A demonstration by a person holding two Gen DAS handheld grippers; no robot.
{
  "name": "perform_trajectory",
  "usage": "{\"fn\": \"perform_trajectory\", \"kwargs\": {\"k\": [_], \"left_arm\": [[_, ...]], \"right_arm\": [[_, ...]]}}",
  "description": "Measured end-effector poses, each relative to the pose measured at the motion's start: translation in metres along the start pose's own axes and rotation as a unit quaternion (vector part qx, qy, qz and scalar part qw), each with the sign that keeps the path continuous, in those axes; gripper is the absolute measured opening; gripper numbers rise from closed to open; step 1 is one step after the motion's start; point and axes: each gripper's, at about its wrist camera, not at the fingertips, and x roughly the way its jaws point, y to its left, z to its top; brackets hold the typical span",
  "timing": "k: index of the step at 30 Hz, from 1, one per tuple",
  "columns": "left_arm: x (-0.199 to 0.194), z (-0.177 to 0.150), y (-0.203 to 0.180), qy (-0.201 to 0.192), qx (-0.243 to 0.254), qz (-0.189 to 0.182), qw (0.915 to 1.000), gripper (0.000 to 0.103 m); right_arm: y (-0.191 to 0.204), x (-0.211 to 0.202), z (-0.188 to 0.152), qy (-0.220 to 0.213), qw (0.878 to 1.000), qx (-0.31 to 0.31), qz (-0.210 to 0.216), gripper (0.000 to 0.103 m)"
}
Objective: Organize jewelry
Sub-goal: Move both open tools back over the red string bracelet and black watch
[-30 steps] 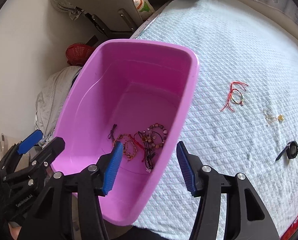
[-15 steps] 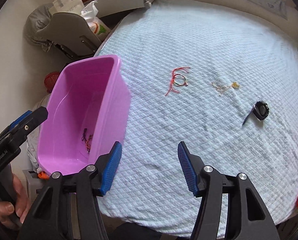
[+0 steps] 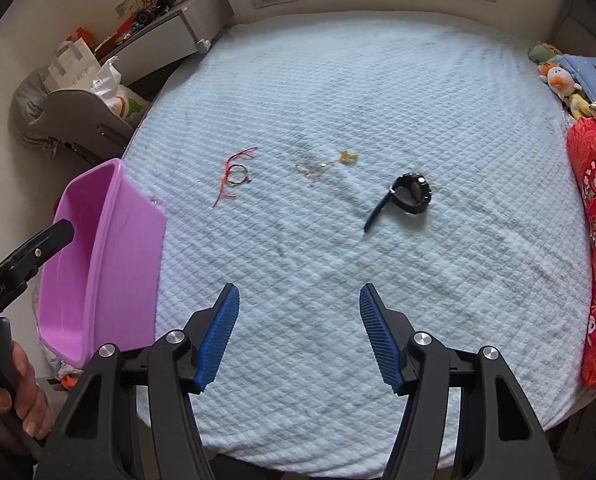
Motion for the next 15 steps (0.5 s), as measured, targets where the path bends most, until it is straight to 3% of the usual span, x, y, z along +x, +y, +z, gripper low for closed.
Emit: {"fn": "perform_trajectory", "kwargs": {"k": [8,15], "left_arm": [[0.038,-0.006,-0.063,0.019,-0.064,0.058,0.9961,0.088],[0.084,-0.003,-0.076,0.015,-0.106,0.093,0.9899,0.088]], "right_arm": [[-0.108,0.027,0.021,0.007,1.000,-0.006,-0.001,0.060],[-0.167,0.079,0.053,0.010,1.000,0.014,-0.002,0.060]]}}
